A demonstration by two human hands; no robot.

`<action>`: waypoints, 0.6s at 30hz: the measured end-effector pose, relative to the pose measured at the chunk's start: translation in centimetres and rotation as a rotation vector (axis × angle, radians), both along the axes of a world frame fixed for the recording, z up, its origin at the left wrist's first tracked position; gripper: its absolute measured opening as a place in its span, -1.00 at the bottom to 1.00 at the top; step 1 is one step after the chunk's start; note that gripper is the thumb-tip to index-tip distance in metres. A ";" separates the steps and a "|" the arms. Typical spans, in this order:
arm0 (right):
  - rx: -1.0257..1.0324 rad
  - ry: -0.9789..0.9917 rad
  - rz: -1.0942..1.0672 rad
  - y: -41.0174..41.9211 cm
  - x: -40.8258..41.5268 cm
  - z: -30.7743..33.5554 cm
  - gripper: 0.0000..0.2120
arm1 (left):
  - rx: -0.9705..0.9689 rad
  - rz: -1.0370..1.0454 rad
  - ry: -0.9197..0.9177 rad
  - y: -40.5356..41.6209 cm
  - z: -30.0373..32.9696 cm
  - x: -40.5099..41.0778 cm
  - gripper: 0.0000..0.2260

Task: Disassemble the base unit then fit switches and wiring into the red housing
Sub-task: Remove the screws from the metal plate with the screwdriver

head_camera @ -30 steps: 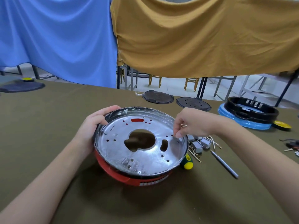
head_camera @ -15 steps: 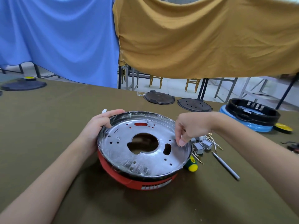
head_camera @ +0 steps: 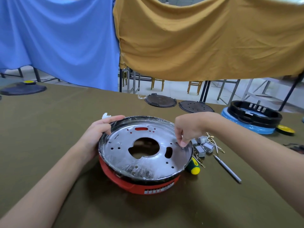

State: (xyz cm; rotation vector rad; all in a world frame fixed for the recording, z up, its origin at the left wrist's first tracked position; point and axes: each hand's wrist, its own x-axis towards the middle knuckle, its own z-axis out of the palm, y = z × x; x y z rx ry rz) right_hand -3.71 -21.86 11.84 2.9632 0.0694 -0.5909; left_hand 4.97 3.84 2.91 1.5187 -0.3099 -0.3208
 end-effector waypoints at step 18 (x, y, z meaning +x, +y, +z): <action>-0.063 0.056 0.012 0.6 0.5 -0.1 -0.89 | 0.022 -0.004 -0.013 -0.2 0.0 0.0 -0.37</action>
